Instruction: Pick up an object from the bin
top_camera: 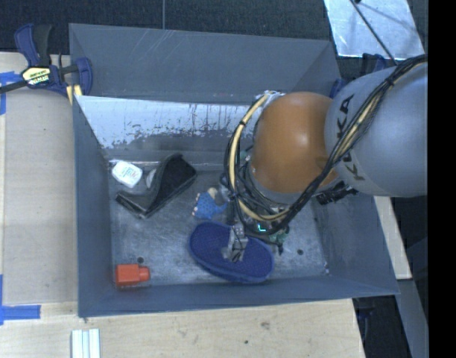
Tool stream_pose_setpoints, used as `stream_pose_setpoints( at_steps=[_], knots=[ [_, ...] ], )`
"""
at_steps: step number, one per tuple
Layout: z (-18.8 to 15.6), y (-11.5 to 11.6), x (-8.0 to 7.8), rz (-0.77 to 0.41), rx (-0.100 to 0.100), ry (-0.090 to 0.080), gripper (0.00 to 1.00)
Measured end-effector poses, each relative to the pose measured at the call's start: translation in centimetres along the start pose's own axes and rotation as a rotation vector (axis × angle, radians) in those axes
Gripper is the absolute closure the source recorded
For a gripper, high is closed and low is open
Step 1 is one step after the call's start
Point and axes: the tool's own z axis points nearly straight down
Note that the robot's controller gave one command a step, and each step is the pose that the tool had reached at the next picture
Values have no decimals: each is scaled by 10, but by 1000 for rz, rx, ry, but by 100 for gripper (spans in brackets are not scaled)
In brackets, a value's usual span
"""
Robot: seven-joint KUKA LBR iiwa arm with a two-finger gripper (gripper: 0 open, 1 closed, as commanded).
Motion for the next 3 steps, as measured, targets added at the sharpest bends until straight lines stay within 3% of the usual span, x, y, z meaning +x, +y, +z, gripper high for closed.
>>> stream_pose_setpoints(
  at_steps=[1, 2, 3],
  knots=[
    [78, 14, 19, 176, -3, -18, 0],
    [50, 8, 22, 273, -2, -11, 0],
    [44, -10, 20, 462, -2, -12, 0]
  ],
)
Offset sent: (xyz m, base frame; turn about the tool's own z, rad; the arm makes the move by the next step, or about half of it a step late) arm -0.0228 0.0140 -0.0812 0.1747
